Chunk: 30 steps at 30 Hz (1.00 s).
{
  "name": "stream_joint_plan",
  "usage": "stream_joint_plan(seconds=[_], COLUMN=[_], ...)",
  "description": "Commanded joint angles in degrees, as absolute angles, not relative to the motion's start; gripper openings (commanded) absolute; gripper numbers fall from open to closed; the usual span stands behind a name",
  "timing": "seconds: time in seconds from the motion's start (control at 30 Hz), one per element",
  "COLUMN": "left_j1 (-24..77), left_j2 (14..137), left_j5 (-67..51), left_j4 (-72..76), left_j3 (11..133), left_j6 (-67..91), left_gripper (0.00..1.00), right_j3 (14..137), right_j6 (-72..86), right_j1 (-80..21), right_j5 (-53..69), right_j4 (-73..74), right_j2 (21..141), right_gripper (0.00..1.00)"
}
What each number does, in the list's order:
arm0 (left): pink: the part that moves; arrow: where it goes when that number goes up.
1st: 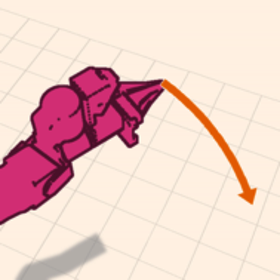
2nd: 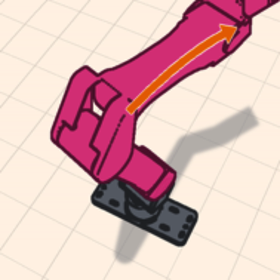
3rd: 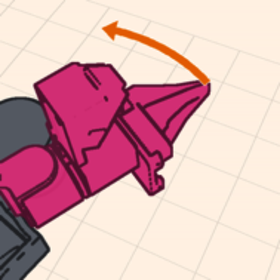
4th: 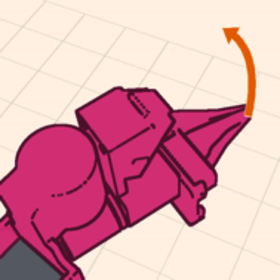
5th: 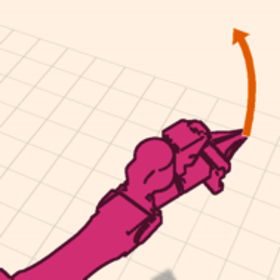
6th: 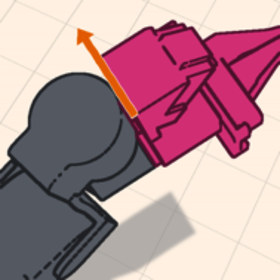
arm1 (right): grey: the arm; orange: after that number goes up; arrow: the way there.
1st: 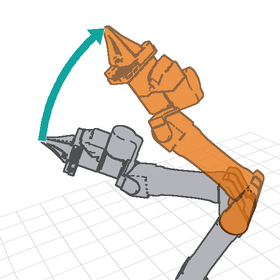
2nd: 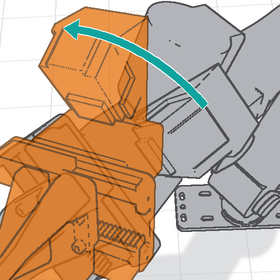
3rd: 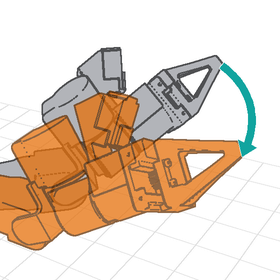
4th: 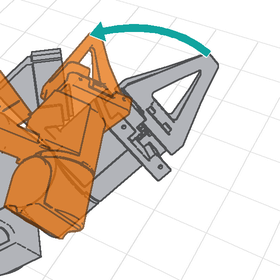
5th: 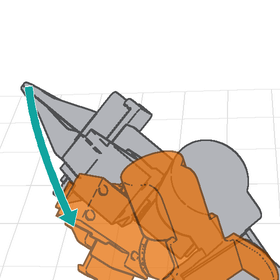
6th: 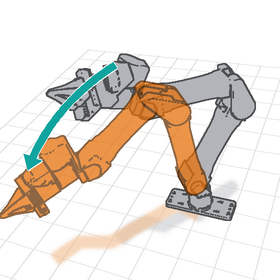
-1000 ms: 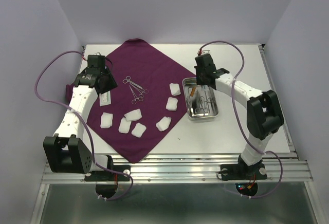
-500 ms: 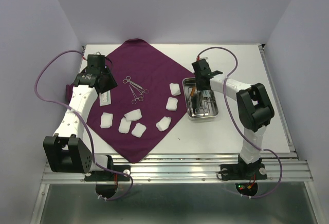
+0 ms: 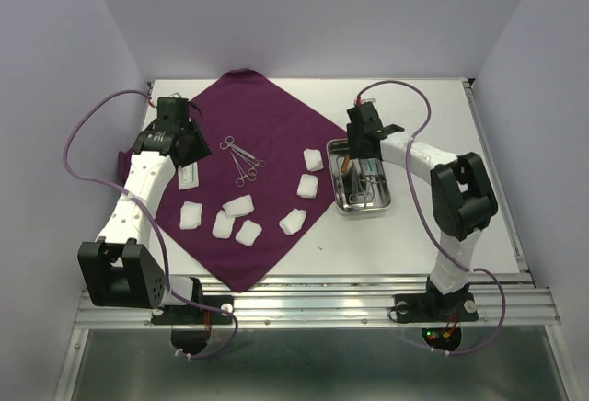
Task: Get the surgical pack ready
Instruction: Place the medical item in the container, then pick up the medical item from the surgical kit.
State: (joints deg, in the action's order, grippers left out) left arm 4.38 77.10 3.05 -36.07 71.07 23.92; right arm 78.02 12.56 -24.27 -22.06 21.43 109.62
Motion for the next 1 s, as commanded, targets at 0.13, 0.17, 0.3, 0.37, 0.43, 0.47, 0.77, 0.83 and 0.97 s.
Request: stream_joint_plan(seconds=[0.13, 0.17, 0.3, 0.37, 0.43, 0.47, 0.77, 0.83, 0.97], left_j1=[4.31, 4.31, 4.31, 4.13, 3.78, 3.78, 3.78, 4.39, 5.1], left_j2=[78.13, 78.31, 79.28, 80.06, 80.94, 82.34, 91.31, 92.37, 94.83], left_j5=[3.86, 4.48, 9.22, 12.03, 13.79, 15.28, 17.23, 16.53, 17.66], left_j4=[-34.19, -34.36, -35.15, -35.33, -35.51, -35.33, -35.07, -35.07, -35.07], left_j3=[70.32, 70.14, 69.09, 68.12, 67.85, 67.85, 68.73, 69.26, 71.36], left_j6=[24.26, 24.17, 24.26, 24.52, 24.61, 24.35, 24.52, 24.7, 24.52], left_gripper=[0.43, 0.43, 0.43, 0.43, 0.43, 0.43, 0.46, 0.51, 0.63], right_j3=[77.35, 76.82, 73.31, 71.29, 70.14, 69.61, 66.01, 65.48, 64.08], right_j6=[15.73, 16.78, 19.06, 19.77, 20.65, 20.92, 22.32, 22.32, 22.15], right_j1=[-23.91, -23.91, -23.91, -24.52, -25.04, -25.05, -25.66, -25.66, -26.19], right_j5=[-15.13, -13.73, -11.52, -10.37, -9.41, -9.23, -6.68, -5.81, -5.1], right_j4=[21.01, 21.09, 20.92, 20.83, 20.74, 20.57, 20.13, 20.04, 20.04], right_j2=[96.78, 95.2, 92.03, 90.01, 88.17, 87.72, 84.38, 84.37, 84.29], right_gripper=[0.55, 0.54, 0.54, 0.54, 0.53, 0.54, 0.56, 0.57, 0.58])
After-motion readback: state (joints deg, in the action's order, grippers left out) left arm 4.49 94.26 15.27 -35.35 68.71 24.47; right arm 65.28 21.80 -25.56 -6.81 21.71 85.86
